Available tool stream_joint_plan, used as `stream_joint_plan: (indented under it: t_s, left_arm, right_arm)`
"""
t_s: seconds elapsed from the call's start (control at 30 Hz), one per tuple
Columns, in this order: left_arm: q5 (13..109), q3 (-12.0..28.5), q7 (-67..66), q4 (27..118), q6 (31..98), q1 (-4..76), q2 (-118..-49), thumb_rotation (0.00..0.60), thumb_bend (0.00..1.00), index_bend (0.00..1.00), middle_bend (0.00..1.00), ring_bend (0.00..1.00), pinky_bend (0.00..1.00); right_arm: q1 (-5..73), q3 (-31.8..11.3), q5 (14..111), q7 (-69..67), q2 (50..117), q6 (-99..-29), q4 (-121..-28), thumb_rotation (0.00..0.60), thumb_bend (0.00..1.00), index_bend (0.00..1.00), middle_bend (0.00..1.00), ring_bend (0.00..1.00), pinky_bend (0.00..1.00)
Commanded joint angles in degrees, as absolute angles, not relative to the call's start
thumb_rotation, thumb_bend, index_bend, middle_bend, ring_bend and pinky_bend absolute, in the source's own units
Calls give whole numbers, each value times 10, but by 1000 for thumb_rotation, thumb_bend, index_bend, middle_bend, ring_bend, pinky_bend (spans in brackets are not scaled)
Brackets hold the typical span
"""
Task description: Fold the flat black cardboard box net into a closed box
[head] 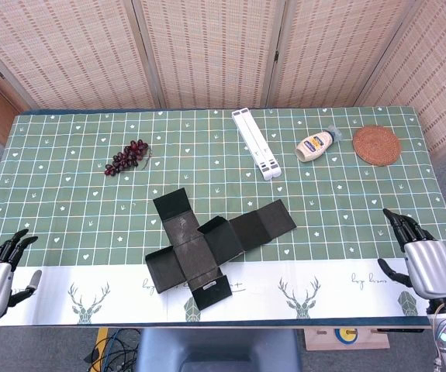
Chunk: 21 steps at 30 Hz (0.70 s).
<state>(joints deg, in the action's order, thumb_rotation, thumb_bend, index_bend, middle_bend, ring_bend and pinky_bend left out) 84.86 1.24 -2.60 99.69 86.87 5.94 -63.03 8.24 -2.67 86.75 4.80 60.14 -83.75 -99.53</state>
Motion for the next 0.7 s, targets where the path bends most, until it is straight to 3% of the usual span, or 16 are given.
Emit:
stream_joint_plan:
  t_s: [0.03, 0.13, 0.3, 0.37, 0.47, 0.7]
  left_arm:
    - [850, 12, -26, 995, 869, 58, -631, 600, 358, 184, 124, 169, 225]
    - [851, 13, -24, 994, 870, 56, -632, 600, 358, 184, 124, 169, 225]
    - [854, 15, -21, 993, 872, 55, -632, 600, 358, 184, 124, 169, 224]
    - [855, 16, -22, 994, 872, 55, -631, 600, 358, 184, 124, 168, 225]
    - [857, 17, -22, 995, 872, 54, -631, 600, 358, 185, 124, 168, 225]
    - [856, 19, -26, 998, 869, 53, -629, 600, 358, 184, 124, 165, 210]
  right_arm:
    - [88, -26, 872, 54, 602, -828, -1001, 600, 277, 0, 128, 208, 349]
    - [100, -29, 882, 70, 602, -816, -1011, 600, 277, 0, 120, 301, 410]
    - [140, -42, 889, 116, 608, -767, -1035, 600, 277, 0, 119, 535, 754]
    - [160, -48, 878, 139, 610, -735, -1048, 600, 277, 0, 113, 608, 829]
    - [199, -61, 843, 181, 618, -672, -1068, 600, 247, 0, 106, 659, 856]
    - [296, -86, 715, 286, 673, -537, -1076, 600, 148, 0, 46, 665, 857]
